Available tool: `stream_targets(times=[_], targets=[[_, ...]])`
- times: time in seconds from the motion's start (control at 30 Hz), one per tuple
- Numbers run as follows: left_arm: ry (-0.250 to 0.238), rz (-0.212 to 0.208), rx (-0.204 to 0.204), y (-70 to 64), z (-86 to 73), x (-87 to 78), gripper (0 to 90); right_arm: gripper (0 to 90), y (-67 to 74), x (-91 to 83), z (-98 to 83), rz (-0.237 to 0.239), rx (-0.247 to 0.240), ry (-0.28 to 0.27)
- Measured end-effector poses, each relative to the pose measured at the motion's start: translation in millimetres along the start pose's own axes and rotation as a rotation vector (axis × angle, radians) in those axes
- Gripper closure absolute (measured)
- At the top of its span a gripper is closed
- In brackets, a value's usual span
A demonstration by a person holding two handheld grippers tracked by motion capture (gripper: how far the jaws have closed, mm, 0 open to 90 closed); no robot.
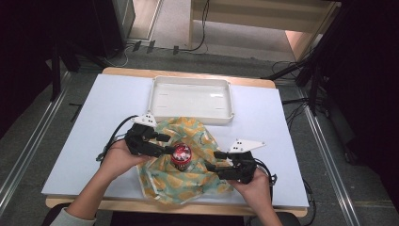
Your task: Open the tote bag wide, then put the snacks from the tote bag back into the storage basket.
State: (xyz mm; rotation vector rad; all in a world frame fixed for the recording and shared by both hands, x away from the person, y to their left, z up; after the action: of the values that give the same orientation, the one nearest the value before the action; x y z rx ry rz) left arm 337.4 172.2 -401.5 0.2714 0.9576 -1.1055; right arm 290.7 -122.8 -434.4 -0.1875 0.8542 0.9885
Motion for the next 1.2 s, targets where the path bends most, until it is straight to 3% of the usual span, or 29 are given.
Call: stream_targets(times=[0.13,0.37,0.57,1.0,1.2], targets=[[0.017,0.004,-0.011,-0.7,-3.1,1.4,42.1,49.0,-6.7,-1.6,-3.2,-0.023,-0.003,0.008],[0.024,-0.014,-0.004,-1.9,-8.1,4.6,40.3,48.2,-18.6,-6.9,-7.4,-0.029,0.036,-0.007],[0.034,-0.016,0.013,-4.2,-12.1,9.8,33.1,47.5,-24.8,-7.8,-8.2,-0.028,0.056,-0.012],[0.021,-0.019,0.041,-8.9,-15.0,21.2,18.0,46.8,-31.9,-7.1,-10.1,-0.041,0.084,-0.007],[0.016,-0.028,0.027,-5.9,-16.4,29.9,15.4,46.8,-31.6,-6.3,-10.0,-0.042,0.083,-0.005]])
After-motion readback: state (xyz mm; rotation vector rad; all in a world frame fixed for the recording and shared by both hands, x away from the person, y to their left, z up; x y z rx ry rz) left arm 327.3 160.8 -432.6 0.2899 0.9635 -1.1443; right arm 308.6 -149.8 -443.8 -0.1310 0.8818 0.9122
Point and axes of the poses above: each handheld gripper's, and its own axes: x roughly forward along the jaws, z roughly out of its top, y roughly to its left, the point moved 2 cm from there along x, roughly forward along the jaws, and after that the axes turned 11 degrees about y, right-handed, at the moved point
